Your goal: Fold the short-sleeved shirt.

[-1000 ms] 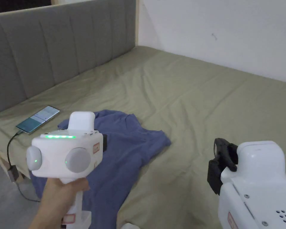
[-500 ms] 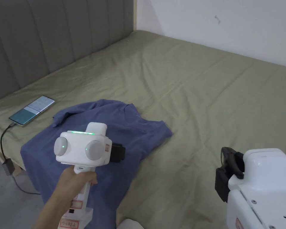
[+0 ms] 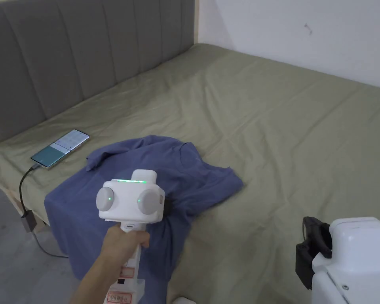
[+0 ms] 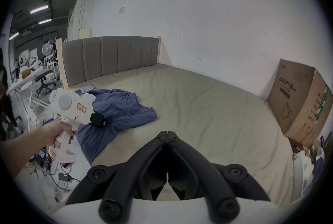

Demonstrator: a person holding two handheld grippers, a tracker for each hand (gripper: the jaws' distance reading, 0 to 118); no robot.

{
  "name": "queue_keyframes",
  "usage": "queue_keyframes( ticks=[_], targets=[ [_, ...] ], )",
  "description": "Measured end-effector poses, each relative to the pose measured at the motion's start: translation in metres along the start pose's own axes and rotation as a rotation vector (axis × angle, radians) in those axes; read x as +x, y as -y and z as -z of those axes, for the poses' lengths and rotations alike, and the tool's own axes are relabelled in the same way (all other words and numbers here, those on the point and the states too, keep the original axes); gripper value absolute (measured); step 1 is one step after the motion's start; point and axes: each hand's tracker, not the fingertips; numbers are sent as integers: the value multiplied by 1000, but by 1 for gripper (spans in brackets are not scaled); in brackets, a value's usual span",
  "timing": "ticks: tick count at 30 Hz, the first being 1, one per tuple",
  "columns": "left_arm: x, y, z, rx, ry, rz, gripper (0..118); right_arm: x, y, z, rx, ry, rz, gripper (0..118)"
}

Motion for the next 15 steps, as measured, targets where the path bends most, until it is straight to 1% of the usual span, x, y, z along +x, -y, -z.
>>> queue_keyframes(
  ticks=[1, 3, 6, 9, 11, 13, 14, 15],
  targets=[
    [-3, -1, 0, -8, -8, -4, 5, 1, -1, 1, 0, -6, 16, 0],
    [-12, -2, 1, -35, 10, -25, 5, 2, -2, 1, 2, -9, 29, 0],
    [-18, -9, -3, -45, 39, -26, 4, 1, -3, -2, 6, -4, 15, 0],
    [-20, -13, -17, -38, 63, -81, 3, 4, -2, -8, 9, 7, 7, 0],
    [-23, -15, -27, -43, 83, -88, 3, 8, -2, -13, 15, 11, 21, 0],
    [-29, -24, -43, -2, 110, -165, 3, 13, -3, -19, 25, 14, 39, 0],
    [-30, -27, -53, 10, 120, -153, 3, 15, -3, -22, 29, 18, 45, 0],
    [-30, -31, -65, 22, 94, -141, 3, 18, -3, -26, 35, 26, 49, 0]
  ],
)
